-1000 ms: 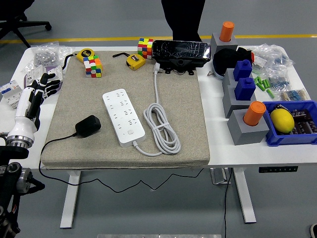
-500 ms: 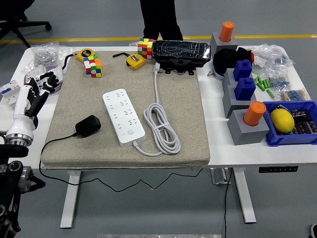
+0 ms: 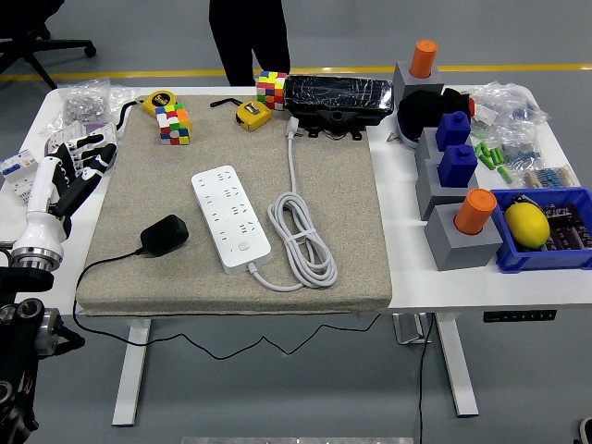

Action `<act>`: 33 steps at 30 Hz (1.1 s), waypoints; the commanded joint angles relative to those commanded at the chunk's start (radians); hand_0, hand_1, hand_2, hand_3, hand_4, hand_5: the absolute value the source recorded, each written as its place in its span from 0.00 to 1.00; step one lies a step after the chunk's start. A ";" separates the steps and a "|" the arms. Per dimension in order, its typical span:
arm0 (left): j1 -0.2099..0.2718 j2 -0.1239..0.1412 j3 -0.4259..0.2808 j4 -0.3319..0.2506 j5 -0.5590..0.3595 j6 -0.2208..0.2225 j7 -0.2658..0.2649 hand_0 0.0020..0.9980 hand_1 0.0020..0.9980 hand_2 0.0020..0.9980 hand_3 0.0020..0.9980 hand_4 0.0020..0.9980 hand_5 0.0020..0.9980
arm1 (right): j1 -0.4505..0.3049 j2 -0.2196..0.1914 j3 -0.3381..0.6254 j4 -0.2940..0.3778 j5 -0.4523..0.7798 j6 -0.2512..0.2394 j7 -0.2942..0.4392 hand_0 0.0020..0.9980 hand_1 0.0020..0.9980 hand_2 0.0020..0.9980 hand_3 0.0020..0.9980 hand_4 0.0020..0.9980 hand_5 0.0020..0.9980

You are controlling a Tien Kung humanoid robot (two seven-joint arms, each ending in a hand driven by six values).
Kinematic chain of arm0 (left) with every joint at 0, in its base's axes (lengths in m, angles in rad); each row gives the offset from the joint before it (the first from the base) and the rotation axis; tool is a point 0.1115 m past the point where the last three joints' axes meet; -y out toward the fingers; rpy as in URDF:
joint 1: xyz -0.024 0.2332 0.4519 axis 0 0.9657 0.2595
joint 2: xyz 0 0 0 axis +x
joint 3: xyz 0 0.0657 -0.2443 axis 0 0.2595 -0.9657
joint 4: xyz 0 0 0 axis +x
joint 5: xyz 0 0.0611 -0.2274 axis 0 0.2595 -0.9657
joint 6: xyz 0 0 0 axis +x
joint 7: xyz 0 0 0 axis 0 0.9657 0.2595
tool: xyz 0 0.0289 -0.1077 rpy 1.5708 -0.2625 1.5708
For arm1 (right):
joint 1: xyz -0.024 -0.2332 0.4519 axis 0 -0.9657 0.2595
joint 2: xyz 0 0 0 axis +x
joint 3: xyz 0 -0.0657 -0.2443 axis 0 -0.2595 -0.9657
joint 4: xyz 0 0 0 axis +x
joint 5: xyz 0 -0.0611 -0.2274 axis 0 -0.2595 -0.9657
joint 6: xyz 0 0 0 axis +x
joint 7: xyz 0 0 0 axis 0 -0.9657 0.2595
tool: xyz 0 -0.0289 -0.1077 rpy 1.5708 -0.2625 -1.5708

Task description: Pick up the plug,place it near the board,insert it into the board,press the button

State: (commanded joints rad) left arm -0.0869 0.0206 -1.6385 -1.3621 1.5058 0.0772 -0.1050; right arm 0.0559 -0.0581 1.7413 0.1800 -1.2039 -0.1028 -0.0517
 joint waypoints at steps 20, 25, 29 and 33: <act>-0.001 -0.003 0.016 -0.006 0.009 0.005 0.005 0.68 0.68 0.65 0.59 0.94 0.64 | 0.007 0.003 -0.015 0.000 0.028 0.008 -0.005 0.79 0.75 0.74 0.75 1.00 1.00; 0.000 -0.002 0.018 -0.006 0.007 0.008 0.004 0.68 0.67 0.65 0.60 0.94 0.63 | 0.011 0.003 -0.027 0.000 0.038 0.010 -0.005 0.79 0.75 0.74 0.75 1.00 1.00; -0.003 0.001 0.018 -0.007 0.006 0.009 0.003 0.68 0.67 0.64 0.60 0.94 0.63 | 0.016 0.000 -0.035 0.000 0.046 0.012 -0.005 0.79 0.74 0.73 0.75 1.00 1.00; -0.003 0.003 0.020 -0.006 0.007 0.011 0.001 0.68 0.67 0.64 0.60 0.94 0.63 | 0.016 0.000 -0.041 0.000 0.050 0.014 -0.006 0.79 0.74 0.73 0.75 1.00 1.00</act>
State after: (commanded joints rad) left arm -0.0902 0.0236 -1.6184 -1.3682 1.5125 0.0880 -0.1039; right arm 0.0722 -0.0582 1.7002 0.1800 -1.1534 -0.0886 -0.0582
